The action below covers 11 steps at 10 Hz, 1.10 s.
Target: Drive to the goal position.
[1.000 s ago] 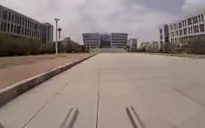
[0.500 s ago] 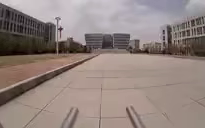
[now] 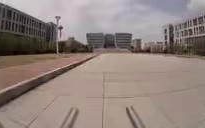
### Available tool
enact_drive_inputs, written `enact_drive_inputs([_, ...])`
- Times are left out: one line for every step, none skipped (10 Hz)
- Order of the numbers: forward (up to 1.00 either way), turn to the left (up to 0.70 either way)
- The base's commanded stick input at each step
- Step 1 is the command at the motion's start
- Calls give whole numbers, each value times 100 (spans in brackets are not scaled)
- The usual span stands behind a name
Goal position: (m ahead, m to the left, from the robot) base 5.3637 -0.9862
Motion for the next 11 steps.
enact_drive_inputs([70, 0])
enact_drive_inputs([70, 0])
enact_drive_inputs([70, 0])
enact_drive_inputs([70, -9])
enact_drive_inputs([70, -35])
enact_drive_inputs([70, -35])
enact_drive_inputs([70, -35])
enact_drive_inputs([70, -32])
enact_drive_inputs([70, 0])
enact_drive_inputs([70, 0])
enact_drive_inputs([70, 0])
